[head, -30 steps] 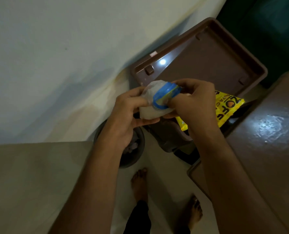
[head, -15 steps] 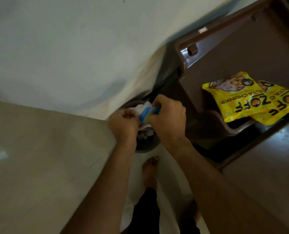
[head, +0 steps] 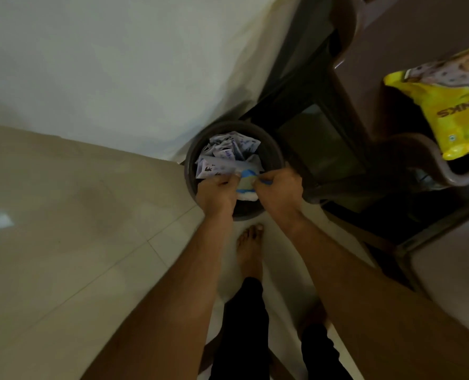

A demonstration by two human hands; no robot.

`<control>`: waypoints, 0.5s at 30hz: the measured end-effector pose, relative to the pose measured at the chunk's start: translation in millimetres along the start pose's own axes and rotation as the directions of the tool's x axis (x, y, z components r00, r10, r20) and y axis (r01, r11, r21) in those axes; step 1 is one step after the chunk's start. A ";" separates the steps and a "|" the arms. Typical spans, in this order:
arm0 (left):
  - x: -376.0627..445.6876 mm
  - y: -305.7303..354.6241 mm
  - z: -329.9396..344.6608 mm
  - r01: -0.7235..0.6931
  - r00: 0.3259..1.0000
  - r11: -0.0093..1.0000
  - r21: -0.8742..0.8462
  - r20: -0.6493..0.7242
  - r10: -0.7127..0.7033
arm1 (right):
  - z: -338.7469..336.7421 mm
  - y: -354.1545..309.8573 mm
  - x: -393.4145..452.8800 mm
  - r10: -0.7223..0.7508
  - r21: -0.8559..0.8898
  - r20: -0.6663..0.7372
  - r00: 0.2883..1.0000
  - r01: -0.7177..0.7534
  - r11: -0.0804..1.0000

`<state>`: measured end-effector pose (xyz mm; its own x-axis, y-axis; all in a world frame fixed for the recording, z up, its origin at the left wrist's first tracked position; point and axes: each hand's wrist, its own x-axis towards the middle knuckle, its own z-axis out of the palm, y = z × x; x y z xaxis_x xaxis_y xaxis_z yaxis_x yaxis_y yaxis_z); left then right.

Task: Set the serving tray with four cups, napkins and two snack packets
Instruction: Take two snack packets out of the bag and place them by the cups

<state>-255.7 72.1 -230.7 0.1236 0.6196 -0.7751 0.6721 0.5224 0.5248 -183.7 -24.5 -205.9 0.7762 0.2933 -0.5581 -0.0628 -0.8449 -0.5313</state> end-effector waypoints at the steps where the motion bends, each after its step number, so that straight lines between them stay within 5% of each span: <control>1: 4.4 -6.0 1.5 -0.012 1.000 1.000 0.019 -0.025 0.012 | 4.1 3.1 0.9 -0.008 -0.018 0.001 1.000 0.008 1.000; 5: 18.9 -22.0 9.3 0.004 0.998 0.998 0.057 -0.069 0.000 | 19.3 10.6 8.9 -0.023 -0.062 0.002 1.000 0.023 0.998; 12: 30.5 -29.9 10.6 -0.022 0.973 0.930 0.368 0.223 -0.065 | 33.4 22.5 25.9 0.106 -0.085 0.282 0.954 -0.085 0.993; 15: 27.1 -23.9 9.7 -0.026 0.965 0.928 0.372 0.250 -0.074 | 33.5 22.8 24.1 0.098 -0.082 0.312 0.945 -0.076 0.994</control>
<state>-261.3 70.7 -267.6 0.2525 0.4132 -0.8750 0.8922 0.2506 0.3758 -187.4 -21.7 -252.8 0.5313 0.3341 -0.7785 -0.0702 -0.8984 -0.4335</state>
